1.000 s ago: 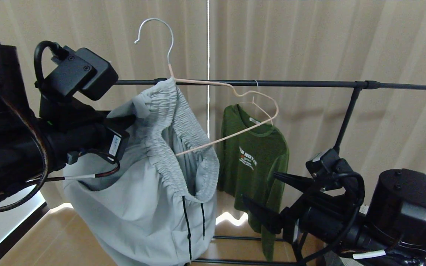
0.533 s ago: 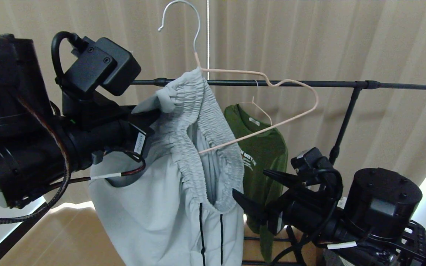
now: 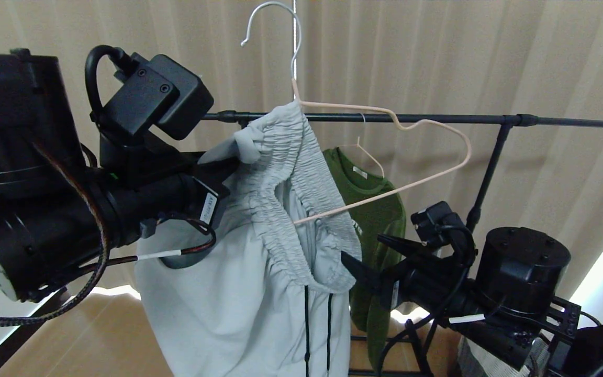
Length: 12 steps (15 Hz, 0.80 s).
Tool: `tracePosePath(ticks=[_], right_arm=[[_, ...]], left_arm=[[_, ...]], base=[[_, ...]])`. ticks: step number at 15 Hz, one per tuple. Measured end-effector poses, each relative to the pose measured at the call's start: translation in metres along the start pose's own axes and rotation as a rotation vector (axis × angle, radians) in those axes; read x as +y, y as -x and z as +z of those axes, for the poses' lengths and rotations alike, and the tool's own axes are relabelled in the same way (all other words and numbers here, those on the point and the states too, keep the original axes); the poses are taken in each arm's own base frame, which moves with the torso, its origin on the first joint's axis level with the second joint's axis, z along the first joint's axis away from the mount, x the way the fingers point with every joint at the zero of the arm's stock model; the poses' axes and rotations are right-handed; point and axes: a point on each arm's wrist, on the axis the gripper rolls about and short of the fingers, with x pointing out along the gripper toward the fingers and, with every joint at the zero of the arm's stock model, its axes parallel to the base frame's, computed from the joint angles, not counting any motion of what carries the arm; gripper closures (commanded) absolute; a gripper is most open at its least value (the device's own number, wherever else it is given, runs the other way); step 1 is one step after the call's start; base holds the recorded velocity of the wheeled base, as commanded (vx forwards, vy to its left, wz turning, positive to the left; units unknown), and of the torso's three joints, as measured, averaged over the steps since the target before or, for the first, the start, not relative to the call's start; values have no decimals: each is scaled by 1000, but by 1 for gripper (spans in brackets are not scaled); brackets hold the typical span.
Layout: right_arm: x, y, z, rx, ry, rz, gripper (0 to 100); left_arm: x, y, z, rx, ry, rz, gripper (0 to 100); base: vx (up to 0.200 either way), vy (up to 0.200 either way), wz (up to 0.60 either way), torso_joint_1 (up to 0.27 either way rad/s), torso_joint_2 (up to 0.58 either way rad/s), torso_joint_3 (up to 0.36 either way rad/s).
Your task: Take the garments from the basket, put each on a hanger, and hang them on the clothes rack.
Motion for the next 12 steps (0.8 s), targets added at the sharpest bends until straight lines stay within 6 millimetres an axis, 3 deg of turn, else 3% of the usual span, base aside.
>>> tracePosePath(ticks=[4, 9, 12], right_arm=[[-13, 0, 3, -10, -3, -47, 100], [-60, -2, 25, -95, -21, -207, 100], [-74, -1, 37, -139, -27, -252, 100]], left_arm=[[0, 0, -1, 5, 0, 2, 100], [1, 0, -9, 33, -7, 7, 100], [-2, 0, -21, 73, -29, 0, 100]], base=[[0, 0, 0, 0, 0, 0], [0, 0, 0, 0, 0, 0], [0, 0, 0, 0, 0, 0]])
